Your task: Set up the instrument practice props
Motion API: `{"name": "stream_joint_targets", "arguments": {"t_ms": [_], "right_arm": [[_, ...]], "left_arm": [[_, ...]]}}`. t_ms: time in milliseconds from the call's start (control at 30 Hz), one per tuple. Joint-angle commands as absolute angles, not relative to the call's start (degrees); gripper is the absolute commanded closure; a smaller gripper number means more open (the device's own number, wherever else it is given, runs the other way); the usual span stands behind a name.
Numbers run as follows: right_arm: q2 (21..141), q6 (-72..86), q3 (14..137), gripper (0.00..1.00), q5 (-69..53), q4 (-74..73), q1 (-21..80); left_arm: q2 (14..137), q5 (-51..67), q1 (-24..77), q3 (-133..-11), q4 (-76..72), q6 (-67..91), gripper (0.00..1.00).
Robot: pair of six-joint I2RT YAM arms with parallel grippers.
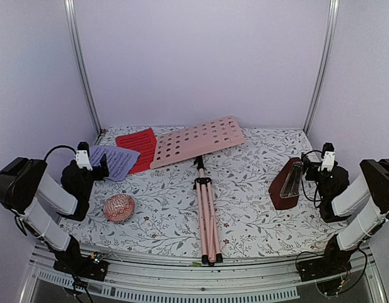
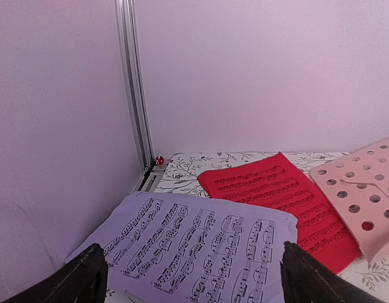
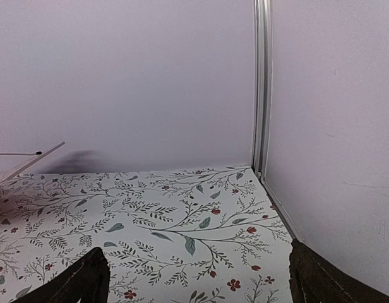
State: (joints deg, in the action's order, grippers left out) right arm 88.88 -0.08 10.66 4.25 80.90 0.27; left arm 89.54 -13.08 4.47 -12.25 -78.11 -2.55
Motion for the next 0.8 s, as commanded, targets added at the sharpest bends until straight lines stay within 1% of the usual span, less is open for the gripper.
{"name": "stream_joint_targets", "arguments": {"t_ms": [0,200,267,333,367,400,467,500,533,600,667,767], "right_arm": [[89.12,-0.26,11.16,0.01,3.43,81.75,0.07],[89.06,-0.3,11.1,0.01,3.58,81.77,0.11],[88.52,-0.26,10.59,0.01,4.62,82.77,0.17],[85.16,1.48,10.51,0.01,5.92,80.29,0.26],[82.28,1.87,12.24,0.01,6.29,75.93,0.76],[79.18,1.0,15.16,0.01,7.11,68.43,2.09],[73.89,1.62,22.67,0.01,9.32,52.25,4.65],[72.07,4.23,26.63,0.01,7.78,44.54,5.17],[70.84,9.36,29.92,0.01,5.37,37.15,5.56],[69.28,14.39,35.05,0.01,1.96,30.28,8.31],[68.0,15.02,39.72,0.01,6.07,24.54,14.52],[67.26,12.64,46.23,0.01,11.19,18.79,23.89]], "left_arm": [[89.29,-12.53,3.69,-13.05,-77.53,-2.8,0.04],[89.11,-12.18,3.18,-13.14,-77.53,-2.55,0.04],[86.61,-14.46,3.84,-14.84,-72.39,-2.55,0.04],[82.21,-19.46,6.2,-20.84,-58.33,-3.26,0.04],[80.6,-21.66,7.74,-24.52,-50.87,-3.64,0.04],[78.99,-23.55,8.92,-29.17,-42.92,-1.03,0.04],[77.32,-18.61,10.37,-38.74,-26.46,4.44,0.04],[77.38,-17.95,11.47,-45.28,-18.93,6.58,0.04],[77.57,-18.31,13.16,-49.03,-13.63,7.2,0.04],[76.92,-20.15,17.57,-53.64,-7.72,6.82,0.04],[75.81,-19.77,21.71,-56.54,-3.1,7.16,0.04],[75.74,-15.35,25.51,-61.67,4.82,11.14,0.04]]}}
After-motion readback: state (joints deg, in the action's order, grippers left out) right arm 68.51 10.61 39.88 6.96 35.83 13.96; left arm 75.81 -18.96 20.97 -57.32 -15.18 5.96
